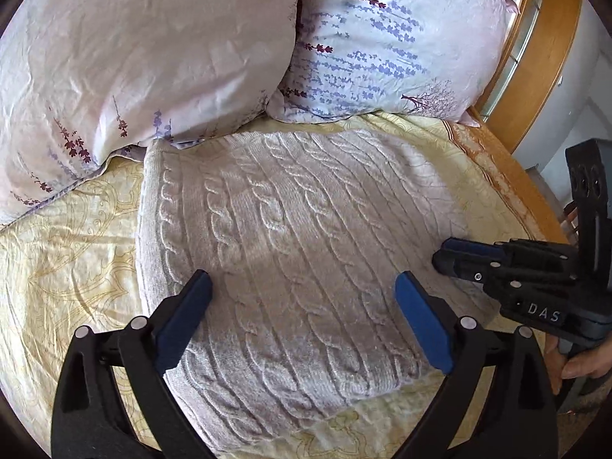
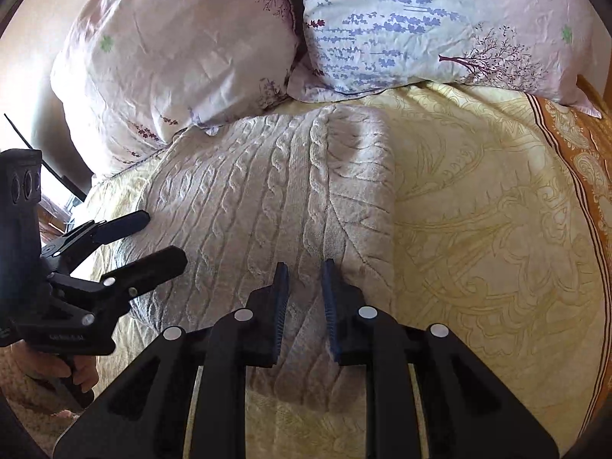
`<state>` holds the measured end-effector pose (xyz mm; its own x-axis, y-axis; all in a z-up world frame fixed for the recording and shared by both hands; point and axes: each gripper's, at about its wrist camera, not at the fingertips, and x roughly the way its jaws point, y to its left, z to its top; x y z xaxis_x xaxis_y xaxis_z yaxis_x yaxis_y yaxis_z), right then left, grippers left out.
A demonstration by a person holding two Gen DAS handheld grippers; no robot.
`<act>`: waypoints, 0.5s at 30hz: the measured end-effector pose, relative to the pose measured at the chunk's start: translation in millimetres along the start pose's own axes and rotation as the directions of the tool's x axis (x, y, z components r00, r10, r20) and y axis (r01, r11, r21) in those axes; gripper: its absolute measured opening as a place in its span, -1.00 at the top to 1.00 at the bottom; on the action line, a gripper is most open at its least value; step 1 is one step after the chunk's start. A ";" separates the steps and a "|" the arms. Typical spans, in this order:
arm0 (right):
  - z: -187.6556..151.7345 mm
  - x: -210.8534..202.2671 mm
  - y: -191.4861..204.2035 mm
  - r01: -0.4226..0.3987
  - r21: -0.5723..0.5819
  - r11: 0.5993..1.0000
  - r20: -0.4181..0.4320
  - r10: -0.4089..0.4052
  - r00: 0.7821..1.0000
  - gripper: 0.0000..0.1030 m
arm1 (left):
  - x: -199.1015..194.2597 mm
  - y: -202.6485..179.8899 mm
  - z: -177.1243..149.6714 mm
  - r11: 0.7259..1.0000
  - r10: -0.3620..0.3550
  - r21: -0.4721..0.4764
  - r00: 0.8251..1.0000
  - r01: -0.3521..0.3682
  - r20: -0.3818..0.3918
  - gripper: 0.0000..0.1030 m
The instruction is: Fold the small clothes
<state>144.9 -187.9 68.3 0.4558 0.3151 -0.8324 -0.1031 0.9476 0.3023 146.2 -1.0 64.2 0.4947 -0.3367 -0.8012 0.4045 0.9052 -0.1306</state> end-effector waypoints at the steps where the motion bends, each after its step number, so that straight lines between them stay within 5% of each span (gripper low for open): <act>1: -0.1 -1.1 1.4 0.007 -0.006 1.000 -0.001 -0.007 1.000 0.61 | -1.5 -1.6 0.2 1.000 0.009 0.003 1.000 -0.009 0.003 -0.87; 7: -10.9 -12.0 18.9 0.063 -0.073 0.995 0.025 -0.061 0.998 0.38 | -25.0 6.4 -8.9 0.998 0.040 -0.051 0.998 -0.038 0.047 -0.87; 11: -22.3 -8.9 37.4 0.129 -0.169 0.977 0.023 -0.127 0.992 0.07 | -21.3 5.1 -20.8 0.994 0.106 -0.026 0.994 -0.105 0.017 -0.88; 15: -32.9 -1.9 44.2 0.181 -0.225 0.957 0.006 -0.185 0.983 0.06 | -9.1 7.4 -26.9 0.987 0.155 -0.027 0.986 -0.157 -0.054 -0.94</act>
<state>110.3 -144.9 68.0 0.4722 0.1345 -0.8712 -0.2148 0.9761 0.0342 124.0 15.8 54.8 0.5097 -0.1775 -0.8419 0.3008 0.9535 -0.0190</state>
